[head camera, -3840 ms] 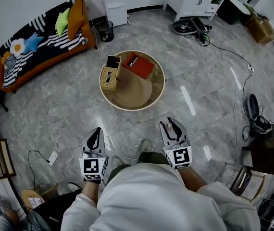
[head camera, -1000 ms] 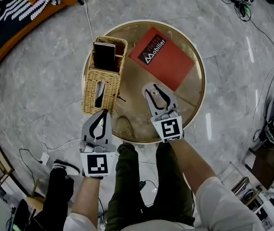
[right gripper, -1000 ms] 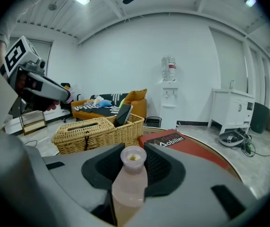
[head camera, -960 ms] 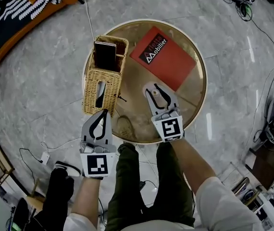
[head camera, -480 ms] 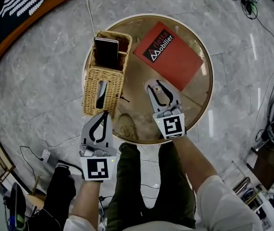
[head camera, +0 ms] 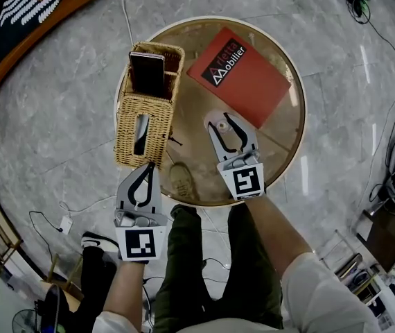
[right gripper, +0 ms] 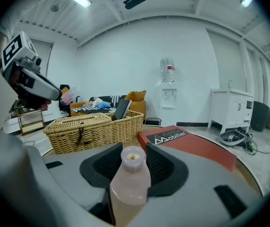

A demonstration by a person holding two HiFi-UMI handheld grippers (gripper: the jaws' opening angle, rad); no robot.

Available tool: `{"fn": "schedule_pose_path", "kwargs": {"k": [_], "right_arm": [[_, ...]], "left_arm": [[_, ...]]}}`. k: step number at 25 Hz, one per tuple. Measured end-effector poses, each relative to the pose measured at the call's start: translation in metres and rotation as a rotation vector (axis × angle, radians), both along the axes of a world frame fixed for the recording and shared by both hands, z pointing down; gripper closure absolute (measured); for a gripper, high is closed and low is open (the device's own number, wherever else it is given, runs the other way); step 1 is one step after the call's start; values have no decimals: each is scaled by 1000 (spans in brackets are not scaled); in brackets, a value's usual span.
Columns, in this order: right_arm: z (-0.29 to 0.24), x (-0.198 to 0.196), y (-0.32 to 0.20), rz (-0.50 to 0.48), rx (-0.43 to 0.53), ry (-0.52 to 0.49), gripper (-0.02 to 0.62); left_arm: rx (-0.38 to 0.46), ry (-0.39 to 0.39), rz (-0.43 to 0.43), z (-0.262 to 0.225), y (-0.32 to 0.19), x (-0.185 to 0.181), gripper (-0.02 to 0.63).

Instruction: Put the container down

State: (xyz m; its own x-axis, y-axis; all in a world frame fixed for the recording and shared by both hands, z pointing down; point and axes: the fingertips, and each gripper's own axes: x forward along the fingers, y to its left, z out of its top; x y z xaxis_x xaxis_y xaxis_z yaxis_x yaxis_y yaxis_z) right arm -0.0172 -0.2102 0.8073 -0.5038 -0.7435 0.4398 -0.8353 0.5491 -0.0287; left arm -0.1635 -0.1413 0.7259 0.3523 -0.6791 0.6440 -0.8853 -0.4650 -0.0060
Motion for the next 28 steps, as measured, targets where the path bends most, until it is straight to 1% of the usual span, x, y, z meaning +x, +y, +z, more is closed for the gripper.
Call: {"fn": "schedule_pose_path", "kwargs": {"k": [4,7,9,10,12,13,15,17,19,22,24,26,27,28], "right_arm": [[-10,9,10,-16,27,-8,416],[-23,20,22,-20,-2,6,416],[-39,29,28,-30,25,13,417],[-48,34,33,-29,20,18,419],[-67,47,42,-11,-22,34,436],[-78,53,45,-7,-24,42,443],[-100,66,51,-4,-7,54,454],[-122,80,60,9,-25,69,466],[-146,92,68,19,-39,82,480],[-182,108,76,9,14,86,503],[-204,119,84,8,16,94,517],[-224,130,92,19,-7,100,526],[-234,135,96,21,-5,101,534],[-244,140,99,17,17,98,538]], "left_arm": [[1,-6,-4,-8,3,3,598],[10,-6,-10,-19,4,6,598],[11,-6,-14,-28,6,9,598],[11,-5,-16,-33,7,10,600],[13,-6,-16,-47,10,15,598],[20,-4,-16,-54,10,18,600],[57,7,-9,-71,9,25,600],[97,18,2,-90,9,33,598],[96,16,-2,-105,13,38,598],[130,20,7,-132,19,50,598],[141,23,10,-150,25,59,598],[146,23,10,-166,32,66,598],[149,22,9,-174,36,69,598],[151,21,7,-181,39,72,598]]}}
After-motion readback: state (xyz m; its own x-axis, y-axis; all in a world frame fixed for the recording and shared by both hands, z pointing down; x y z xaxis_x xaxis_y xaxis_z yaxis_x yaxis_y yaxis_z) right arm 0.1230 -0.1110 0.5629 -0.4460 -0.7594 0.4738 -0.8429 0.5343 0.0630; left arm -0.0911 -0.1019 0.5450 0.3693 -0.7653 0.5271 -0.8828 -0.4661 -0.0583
